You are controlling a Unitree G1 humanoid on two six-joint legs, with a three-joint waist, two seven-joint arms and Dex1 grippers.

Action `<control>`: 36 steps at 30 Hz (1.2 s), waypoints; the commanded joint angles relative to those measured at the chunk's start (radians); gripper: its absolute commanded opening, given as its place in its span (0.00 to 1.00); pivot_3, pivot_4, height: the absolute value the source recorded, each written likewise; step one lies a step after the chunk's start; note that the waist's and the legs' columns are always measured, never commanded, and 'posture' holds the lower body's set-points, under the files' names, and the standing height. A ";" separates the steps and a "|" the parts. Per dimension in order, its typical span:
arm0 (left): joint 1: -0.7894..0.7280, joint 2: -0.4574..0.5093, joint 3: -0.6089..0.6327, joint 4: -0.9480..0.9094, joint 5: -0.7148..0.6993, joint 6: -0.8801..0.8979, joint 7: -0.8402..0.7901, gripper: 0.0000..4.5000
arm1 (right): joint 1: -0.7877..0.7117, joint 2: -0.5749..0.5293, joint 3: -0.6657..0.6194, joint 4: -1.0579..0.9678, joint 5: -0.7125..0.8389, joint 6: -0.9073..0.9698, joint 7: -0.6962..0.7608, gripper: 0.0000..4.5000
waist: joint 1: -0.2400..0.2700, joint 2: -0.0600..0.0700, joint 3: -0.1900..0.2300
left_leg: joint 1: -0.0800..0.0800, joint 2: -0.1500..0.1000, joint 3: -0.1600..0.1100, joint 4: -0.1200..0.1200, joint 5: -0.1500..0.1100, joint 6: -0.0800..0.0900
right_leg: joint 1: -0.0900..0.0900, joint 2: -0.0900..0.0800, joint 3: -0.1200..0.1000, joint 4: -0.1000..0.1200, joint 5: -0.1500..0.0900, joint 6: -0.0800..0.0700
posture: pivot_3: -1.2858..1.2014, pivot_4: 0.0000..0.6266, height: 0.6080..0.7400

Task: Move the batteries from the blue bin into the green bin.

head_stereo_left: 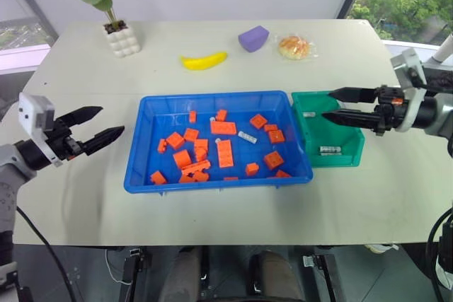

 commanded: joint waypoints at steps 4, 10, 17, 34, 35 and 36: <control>0.003 0.027 0.002 -0.035 -0.015 0.035 -0.027 1.00 | -0.005 0.002 0.001 -0.037 0.026 -0.019 -0.011 0.99 | 0.000 0.000 0.000 | 0.000 0.000 0.000 0.000 0.000 0.000 | 0.000 0.000 0.000 0.000 0.000 0.000 | 0.52 0.24 1.00; 0.010 0.026 0.003 -0.051 -0.019 0.053 -0.057 1.00 | -0.015 0.013 0.018 -0.038 0.028 -0.023 -0.025 0.99 | 0.000 0.000 0.000 | 0.000 0.000 0.000 0.000 0.000 0.000 | 0.000 0.000 0.000 0.000 0.000 0.000 | 0.52 0.24 1.00; -0.008 0.021 -0.002 -0.054 -0.011 0.051 -0.058 1.00 | -0.026 0.024 0.032 -0.033 0.029 -0.035 -0.037 0.99 | 0.000 0.000 0.000 | 0.000 0.000 0.000 0.000 0.000 0.000 | 0.000 0.000 0.000 0.000 0.000 0.000 | 0.52 0.24 1.00; -0.038 0.014 -0.006 -0.052 -0.002 0.031 -0.033 1.00 | -0.130 0.127 0.099 -0.018 -0.007 -0.130 -0.078 0.99 | -0.003 0.000 0.000 | 0.000 0.000 0.000 0.000 0.000 0.000 | 0.000 0.000 0.000 0.000 0.000 0.000 | 0.52 0.24 1.00; -0.041 0.012 -0.005 -0.051 0.000 0.027 -0.027 1.00 | -0.149 0.154 0.115 -0.006 -0.025 -0.161 -0.089 0.99 | -0.004 0.000 0.000 | 0.000 0.000 0.000 0.000 0.000 0.000 | 0.000 0.001 0.000 0.000 0.000 0.000 | 0.52 0.24 1.00; -0.045 0.011 -0.006 -0.050 0.003 0.024 -0.022 1.00 | -0.166 0.180 0.130 0.010 -0.045 -0.195 -0.101 0.99 | -0.005 0.000 0.000 | 0.000 0.000 0.000 0.000 0.000 0.000 | 0.000 0.001 0.000 0.000 0.000 0.000 | 0.52 0.24 1.00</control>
